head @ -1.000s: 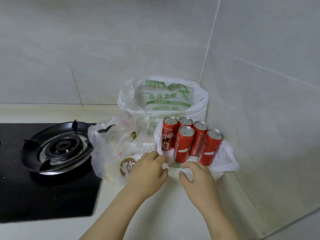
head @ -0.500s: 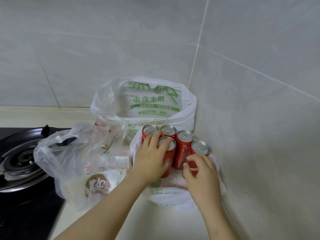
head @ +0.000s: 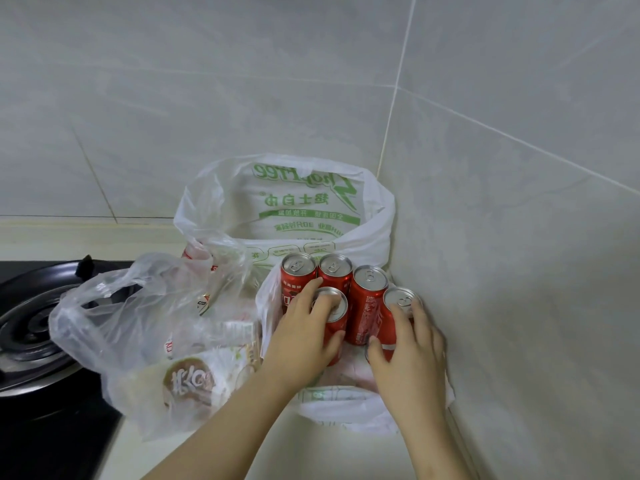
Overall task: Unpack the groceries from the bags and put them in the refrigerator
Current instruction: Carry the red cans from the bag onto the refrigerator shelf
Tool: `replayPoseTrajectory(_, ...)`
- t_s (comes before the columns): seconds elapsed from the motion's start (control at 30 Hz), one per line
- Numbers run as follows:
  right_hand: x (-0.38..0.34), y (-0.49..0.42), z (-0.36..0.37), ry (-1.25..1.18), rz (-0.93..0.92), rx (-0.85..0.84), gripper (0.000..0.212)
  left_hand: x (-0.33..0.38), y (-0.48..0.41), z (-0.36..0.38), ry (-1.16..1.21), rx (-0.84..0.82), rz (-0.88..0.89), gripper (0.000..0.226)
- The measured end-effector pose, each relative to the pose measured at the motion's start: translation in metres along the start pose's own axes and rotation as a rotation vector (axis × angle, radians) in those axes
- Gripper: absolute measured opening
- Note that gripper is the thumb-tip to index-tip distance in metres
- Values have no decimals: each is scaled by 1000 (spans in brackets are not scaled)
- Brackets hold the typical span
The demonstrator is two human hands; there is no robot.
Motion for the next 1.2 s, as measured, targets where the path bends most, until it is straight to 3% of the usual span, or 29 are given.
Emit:
replayPoseTrajectory(0.3, 1, 2, -3, -159, 51, -41, 37, 5, 1, -7, 53, 55, -2, 40)
replayPoseTrajectory(0.43, 3, 7, -2, -124, 97, -47, 45, 7, 3, -8, 48, 43, 3, 43)
replayPoseTrajectory(0.57, -1, 6, -1, -203, -35, -60, 45, 8, 5, -6, 97, 18, 14, 49)
replayPoseTrajectory(0.7, -3, 5, -6, -284, 1, -67, 50, -1, 9, -10, 163, 91, -44, 50)
replayPoseTrajectory(0.9, -5, 7, 5, -327, 137, -284, 41, -12, 17, -18, 230, 111, -148, 61)
replayPoseTrajectory(1.03, -12, 1, 7, -345, 132, -304, 40, -18, 14, -22, 228, 60, -194, 75)
replayPoseTrajectory(1.2, -7, -5, 16, -495, 196, -360, 70, -28, 15, -19, 312, 87, -269, 91)
Point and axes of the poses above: each hand's wrist, its own y-axis away from the middle knuckle, its own z-axis out of the palm, x = y × z, the point moved 7 cm from there along -y, towards the middle knuckle, and after that the axes turned 10 degrees about z, right-handed, at the moved point
